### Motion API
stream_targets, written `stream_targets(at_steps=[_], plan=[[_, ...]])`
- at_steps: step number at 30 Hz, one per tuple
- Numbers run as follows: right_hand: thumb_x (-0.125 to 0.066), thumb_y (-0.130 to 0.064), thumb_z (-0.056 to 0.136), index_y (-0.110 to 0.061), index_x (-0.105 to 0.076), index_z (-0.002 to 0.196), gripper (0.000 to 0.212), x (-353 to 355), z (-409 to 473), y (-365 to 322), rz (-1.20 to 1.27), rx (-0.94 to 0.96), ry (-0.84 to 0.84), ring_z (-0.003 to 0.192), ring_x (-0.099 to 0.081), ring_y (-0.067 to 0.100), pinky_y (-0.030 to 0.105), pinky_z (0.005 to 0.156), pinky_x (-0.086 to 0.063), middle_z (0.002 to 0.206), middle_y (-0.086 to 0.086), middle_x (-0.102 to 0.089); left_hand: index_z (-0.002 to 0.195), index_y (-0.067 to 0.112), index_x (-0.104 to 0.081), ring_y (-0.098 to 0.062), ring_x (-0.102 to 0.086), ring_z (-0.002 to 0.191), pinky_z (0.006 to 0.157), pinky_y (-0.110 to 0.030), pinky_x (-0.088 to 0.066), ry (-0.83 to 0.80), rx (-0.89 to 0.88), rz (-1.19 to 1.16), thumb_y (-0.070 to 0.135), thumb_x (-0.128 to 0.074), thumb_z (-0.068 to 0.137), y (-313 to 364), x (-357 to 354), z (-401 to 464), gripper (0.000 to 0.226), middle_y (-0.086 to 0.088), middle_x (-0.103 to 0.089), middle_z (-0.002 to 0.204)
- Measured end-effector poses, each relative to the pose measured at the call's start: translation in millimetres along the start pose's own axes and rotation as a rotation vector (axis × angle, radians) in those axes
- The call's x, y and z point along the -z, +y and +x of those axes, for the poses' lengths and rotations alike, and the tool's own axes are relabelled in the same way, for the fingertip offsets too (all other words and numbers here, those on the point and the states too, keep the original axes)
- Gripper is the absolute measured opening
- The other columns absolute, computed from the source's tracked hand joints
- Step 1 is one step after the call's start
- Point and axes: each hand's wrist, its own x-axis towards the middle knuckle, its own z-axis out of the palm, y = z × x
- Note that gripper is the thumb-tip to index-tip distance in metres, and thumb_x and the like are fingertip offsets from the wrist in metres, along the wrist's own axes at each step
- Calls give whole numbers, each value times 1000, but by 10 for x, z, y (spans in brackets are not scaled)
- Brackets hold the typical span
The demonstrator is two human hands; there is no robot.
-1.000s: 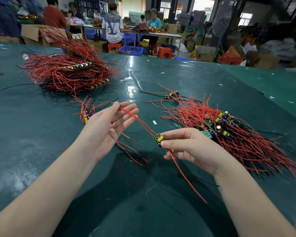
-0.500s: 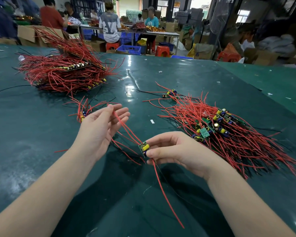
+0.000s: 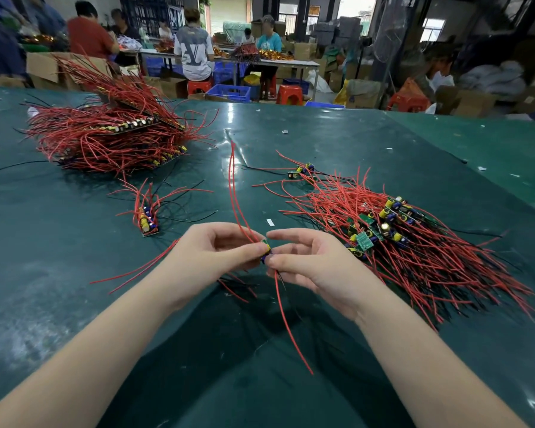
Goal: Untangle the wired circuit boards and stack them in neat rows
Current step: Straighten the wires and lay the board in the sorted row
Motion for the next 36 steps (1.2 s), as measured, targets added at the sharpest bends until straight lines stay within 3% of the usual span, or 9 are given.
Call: stream_targets(at_steps=[4,9,15,21,27,31,36], plan=[[-68,8,81,-9,-66,107,32,4,3,9,22,10,10,70,-70,17,20,67,-55,79,0,-71,83,16,-74,-8,-71,78,70,-13,-52,1,-49,62,19,-77,65,40,-5,-19,18,-3,-76,86],[-62,5,87,0,-68,96,12,17,11,7,26,-30,-24,65,-69,18,26,67,-58,77,8,-71,86,11,-75,-12,-71,77,70,-17,-54,70,-65,33,19,-78,65,71,-6,-16,23,-6,-76,86],[-64,1,87,1,-69,88,5,45,7,4,27,-86,-2,60,-68,19,28,62,-58,71,10,-71,85,10,-75,-13,-71,76,72,-19,-56,90,-64,34,13,-77,71,58,-40,-11,15,-6,-76,84],[-64,-2,88,-5,-70,86,7,52,-13,-10,-92,-43,-55,64,-70,17,24,65,-58,75,7,-73,84,7,-75,-14,-67,66,68,-21,-57,110,29,-99,21,-75,66,62,-44,0,23,-11,-73,78],[-60,0,90,0,-68,99,12,56,-32,-37,11,-35,-124,64,-69,15,25,67,-58,78,9,-73,79,8,-78,-9,-66,66,65,-17,-56,78,116,-243,21,-73,66,98,1,11,19,-7,-73,81],[-60,-3,92,1,-69,91,10,24,-20,-24,-144,6,-57,53,-62,11,22,63,-57,66,3,-69,78,8,-76,-8,-65,64,64,-17,-55,121,104,-234,19,-73,65,92,5,19,18,-4,-71,74],[-60,-2,92,-5,-70,85,13,3,-18,-9,-324,138,-28,52,-58,7,15,56,-48,67,3,-67,83,5,-74,-8,-66,64,65,-17,-56,130,106,-234,19,-71,66,89,2,18,21,-3,-72,74]])
